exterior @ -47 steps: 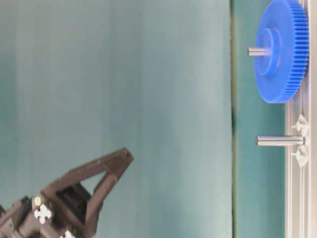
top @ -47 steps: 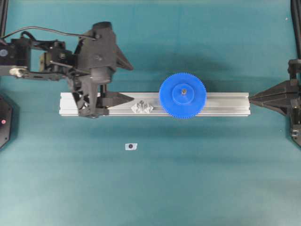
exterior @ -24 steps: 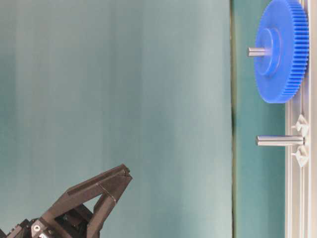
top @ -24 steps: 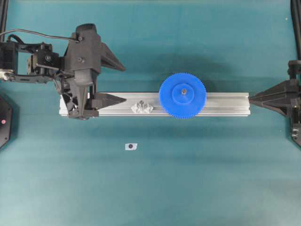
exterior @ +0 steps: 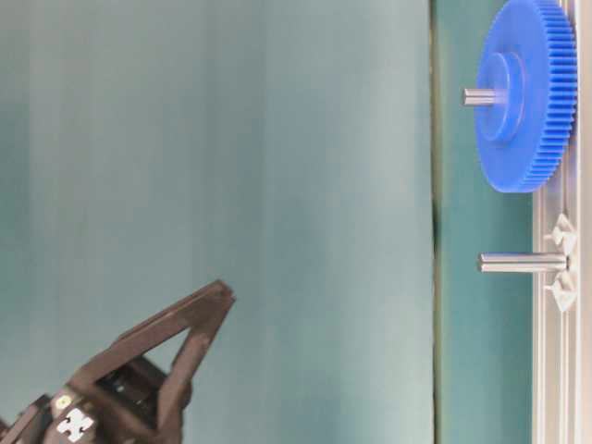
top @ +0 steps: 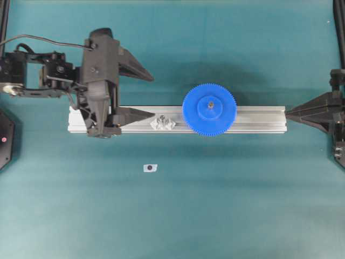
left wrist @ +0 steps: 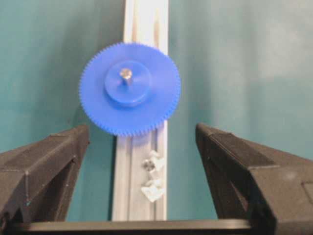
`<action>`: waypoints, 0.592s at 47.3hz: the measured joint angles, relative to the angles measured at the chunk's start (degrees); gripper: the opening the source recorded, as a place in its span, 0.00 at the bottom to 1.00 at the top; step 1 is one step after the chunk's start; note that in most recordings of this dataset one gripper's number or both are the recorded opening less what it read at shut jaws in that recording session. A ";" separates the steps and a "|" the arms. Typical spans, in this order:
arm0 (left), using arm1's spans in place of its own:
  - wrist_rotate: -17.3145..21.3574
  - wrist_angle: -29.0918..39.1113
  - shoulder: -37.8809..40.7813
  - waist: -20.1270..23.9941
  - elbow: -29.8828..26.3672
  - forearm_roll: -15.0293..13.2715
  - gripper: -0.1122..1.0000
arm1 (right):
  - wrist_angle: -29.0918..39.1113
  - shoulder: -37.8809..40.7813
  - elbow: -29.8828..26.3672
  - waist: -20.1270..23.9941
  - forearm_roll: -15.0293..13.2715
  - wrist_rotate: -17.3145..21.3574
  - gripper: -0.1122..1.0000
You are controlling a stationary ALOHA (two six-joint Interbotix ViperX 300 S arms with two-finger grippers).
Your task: Find the location of the shaft and insert the large gear.
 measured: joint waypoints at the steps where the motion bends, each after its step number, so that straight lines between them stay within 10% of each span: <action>1: 0.00 0.09 0.18 0.00 0.00 0.00 0.88 | 0.00 0.00 0.00 0.00 0.00 0.00 0.08; 28: 0.44 0.00 7.12 -0.26 -6.33 0.00 0.88 | 0.00 -0.09 0.00 0.09 0.00 0.00 0.08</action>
